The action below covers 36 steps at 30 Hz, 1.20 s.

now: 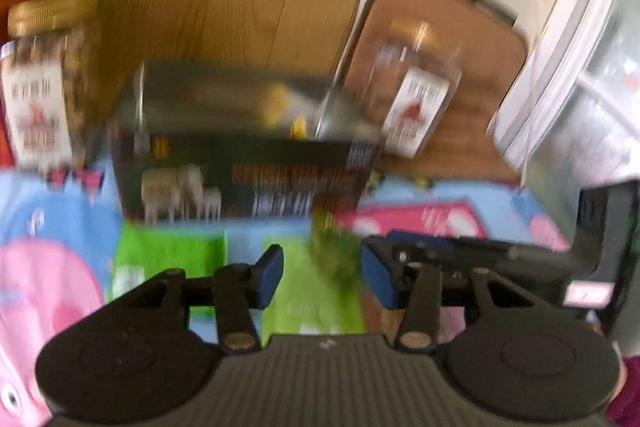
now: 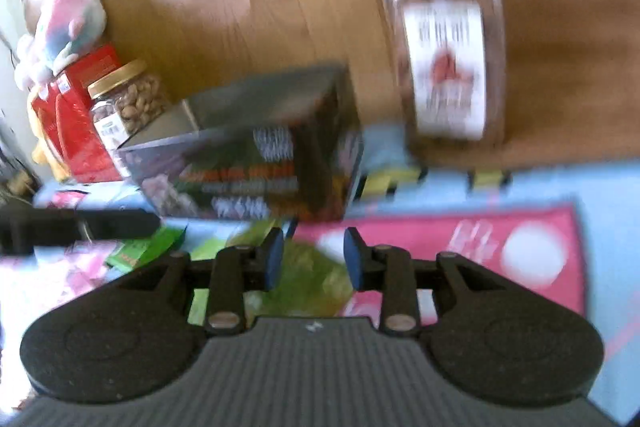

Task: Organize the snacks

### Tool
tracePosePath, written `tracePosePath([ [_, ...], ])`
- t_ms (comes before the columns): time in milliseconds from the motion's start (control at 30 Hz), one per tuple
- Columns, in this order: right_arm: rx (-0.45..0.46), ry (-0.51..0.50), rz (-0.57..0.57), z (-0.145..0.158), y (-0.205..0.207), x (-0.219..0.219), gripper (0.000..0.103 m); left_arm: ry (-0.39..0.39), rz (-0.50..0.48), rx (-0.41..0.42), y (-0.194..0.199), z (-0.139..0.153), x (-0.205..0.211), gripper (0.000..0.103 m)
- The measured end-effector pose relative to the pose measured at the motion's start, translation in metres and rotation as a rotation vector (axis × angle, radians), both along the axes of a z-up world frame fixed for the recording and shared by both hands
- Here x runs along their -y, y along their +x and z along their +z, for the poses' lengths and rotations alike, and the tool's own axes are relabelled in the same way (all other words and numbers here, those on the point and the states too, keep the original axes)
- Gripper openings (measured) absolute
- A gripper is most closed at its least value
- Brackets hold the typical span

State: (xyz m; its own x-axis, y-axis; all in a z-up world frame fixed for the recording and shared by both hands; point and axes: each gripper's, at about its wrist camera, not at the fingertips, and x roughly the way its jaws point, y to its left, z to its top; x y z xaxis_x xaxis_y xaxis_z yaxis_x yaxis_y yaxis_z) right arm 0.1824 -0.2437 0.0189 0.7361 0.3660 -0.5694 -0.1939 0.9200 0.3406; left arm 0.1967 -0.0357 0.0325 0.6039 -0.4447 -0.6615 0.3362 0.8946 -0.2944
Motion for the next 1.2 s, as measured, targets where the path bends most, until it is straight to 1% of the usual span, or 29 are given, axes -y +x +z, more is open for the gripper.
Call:
tracePosePath([
  [33,-0.022,0.028,0.015,-0.004,0.001,0.001,0.036,0.014,0.004,-0.030,-0.001,-0.007,0.001,0.042],
  [67,-0.020,0.047,0.017,-0.007,-0.005,0.002,0.036,0.024,0.011,-0.034,-0.004,-0.011,0.002,0.041],
  [167,-0.030,0.069,0.043,-0.008,-0.019,-0.002,0.036,0.053,0.013,-0.009,-0.022,-0.011,0.002,0.041],
  [233,-0.012,0.033,0.084,-0.006,-0.030,-0.011,0.036,0.073,0.002,0.005,-0.037,-0.010,0.002,0.041],
  [300,0.018,-0.025,0.120,-0.004,-0.048,-0.024,0.036,0.095,-0.003,0.022,-0.050,-0.009,0.002,0.041],
  [400,0.062,-0.079,0.170,0.001,-0.074,-0.031,0.036,0.066,-0.021,0.032,-0.060,-0.001,-0.003,0.042],
  [433,0.077,-0.079,0.177,-0.001,-0.070,-0.034,0.036,0.057,-0.016,0.047,-0.060,0.005,-0.005,0.042],
  [467,0.098,-0.075,0.164,0.003,-0.082,-0.028,0.036,0.054,-0.011,0.061,-0.059,0.010,-0.006,0.045],
  [500,0.106,-0.072,0.155,0.005,-0.073,-0.025,0.036,0.050,-0.011,0.068,-0.055,0.015,-0.004,0.045],
  [533,0.107,-0.074,0.138,0.004,-0.071,-0.020,0.036,0.042,-0.020,0.063,-0.048,0.019,-0.002,0.045],
  [567,0.104,-0.079,0.121,0.005,-0.075,-0.013,0.036,0.034,-0.037,0.051,-0.041,0.021,0.001,0.047],
  [600,0.098,-0.083,0.110,0.003,-0.067,-0.012,0.036,0.031,-0.050,0.035,-0.031,0.021,0.003,0.049],
  [633,0.086,-0.084,0.094,0.002,-0.068,-0.006,0.036,0.041,-0.046,0.020,-0.020,0.019,0.006,0.053],
  [700,0.065,-0.090,0.085,-0.005,-0.062,0.000,0.036,0.075,-0.022,-0.007,0.001,0.012,0.011,0.057],
  [767,0.076,-0.128,0.095,-0.005,-0.061,-0.004,0.038,0.081,-0.026,-0.051,0.020,0.002,0.016,0.067],
  [800,0.084,-0.150,0.103,-0.005,-0.060,-0.006,0.043,0.083,-0.031,-0.080,0.029,-0.004,0.018,0.069],
  [833,0.090,-0.171,0.115,-0.005,-0.057,-0.011,0.047,0.088,-0.029,-0.106,0.034,-0.011,0.021,0.069],
  [867,0.088,-0.183,0.128,-0.006,-0.055,-0.015,0.047,0.095,-0.026,-0.114,0.037,-0.015,0.023,0.069],
  [900,0.085,-0.187,0.135,-0.006,-0.052,-0.017,0.047,0.105,-0.029,-0.101,0.035,-0.015,0.026,0.068],
  [967,0.073,-0.168,0.144,-0.008,-0.042,-0.018,0.047,0.089,-0.065,-0.088,0.028,-0.010,0.031,0.053],
  [1000,0.069,-0.151,0.142,-0.010,-0.038,-0.016,0.047,0.072,-0.084,-0.091,0.024,-0.007,0.034,0.053],
  [1100,0.071,-0.104,0.139,-0.012,-0.034,-0.011,0.048,0.097,-0.096,-0.045,0.012,0.002,0.045,0.053],
  [1133,0.070,-0.095,0.138,-0.013,-0.035,-0.009,0.048,0.098,-0.097,-0.044,0.010,0.003,0.047,0.054],
  [1200,0.072,-0.091,0.135,-0.013,-0.036,-0.009,0.048,0.070,-0.107,-0.060,0.008,0.004,0.049,0.054],
])
